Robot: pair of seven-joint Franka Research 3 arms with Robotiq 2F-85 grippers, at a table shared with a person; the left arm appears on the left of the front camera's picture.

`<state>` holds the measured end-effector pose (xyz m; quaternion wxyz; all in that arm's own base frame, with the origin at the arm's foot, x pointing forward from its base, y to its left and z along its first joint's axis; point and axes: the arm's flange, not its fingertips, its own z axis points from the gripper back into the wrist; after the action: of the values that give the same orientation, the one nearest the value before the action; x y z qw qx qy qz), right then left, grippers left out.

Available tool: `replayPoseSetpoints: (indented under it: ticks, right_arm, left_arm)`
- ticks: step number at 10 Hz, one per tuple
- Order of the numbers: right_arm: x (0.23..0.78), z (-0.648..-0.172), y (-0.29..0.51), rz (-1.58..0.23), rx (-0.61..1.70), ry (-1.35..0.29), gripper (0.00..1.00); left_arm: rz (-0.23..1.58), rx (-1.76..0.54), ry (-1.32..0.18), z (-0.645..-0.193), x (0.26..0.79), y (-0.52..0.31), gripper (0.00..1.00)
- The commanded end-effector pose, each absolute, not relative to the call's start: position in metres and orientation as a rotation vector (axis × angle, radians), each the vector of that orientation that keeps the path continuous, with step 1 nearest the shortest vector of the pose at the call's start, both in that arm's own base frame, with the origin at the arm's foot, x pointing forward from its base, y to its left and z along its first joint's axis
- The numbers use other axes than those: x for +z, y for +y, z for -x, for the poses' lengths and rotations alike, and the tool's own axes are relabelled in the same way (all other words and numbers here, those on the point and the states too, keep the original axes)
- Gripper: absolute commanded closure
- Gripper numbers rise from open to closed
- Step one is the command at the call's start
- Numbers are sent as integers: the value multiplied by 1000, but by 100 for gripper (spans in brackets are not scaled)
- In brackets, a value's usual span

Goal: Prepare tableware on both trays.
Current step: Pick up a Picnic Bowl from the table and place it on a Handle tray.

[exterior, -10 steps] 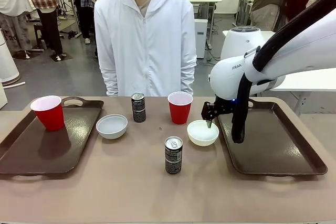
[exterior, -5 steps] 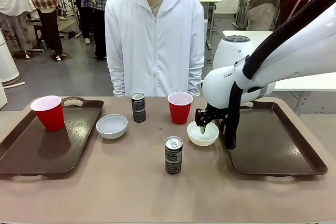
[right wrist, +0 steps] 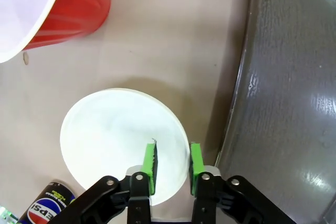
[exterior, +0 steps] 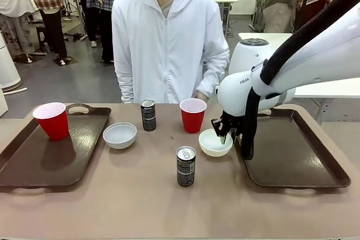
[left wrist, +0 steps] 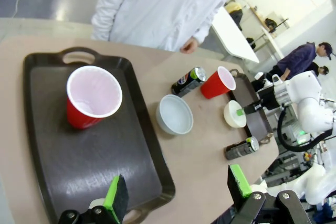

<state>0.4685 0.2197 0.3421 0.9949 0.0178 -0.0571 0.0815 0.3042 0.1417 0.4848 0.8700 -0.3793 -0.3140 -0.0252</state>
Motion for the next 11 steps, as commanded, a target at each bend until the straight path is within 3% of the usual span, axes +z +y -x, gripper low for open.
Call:
replayPoseSetpoints:
  ticks: [1,2,3,7,9,11]
  right_arm:
    - [340,-470,220,-58,171,-129,78]
    - [345,-465,220,-58,186,-131,100]
    - [359,-454,223,-42,221,-136,97]
    - [477,-371,221,10,360,-230,100]
    - [518,-353,204,5,321,-292,100]
    - [520,-359,184,18,283,-259,100]
  left_arm:
    - [800,-61,-667,-303,483,144,0]
    - [800,-61,-667,-303,483,144,0]
    - [800,-61,-667,-303,483,144,0]
    - [800,-61,-667,-303,483,144,0]
    - [800,-61,-667,-303,483,144,0]
    - [800,-61,-667,-303,483,144,0]
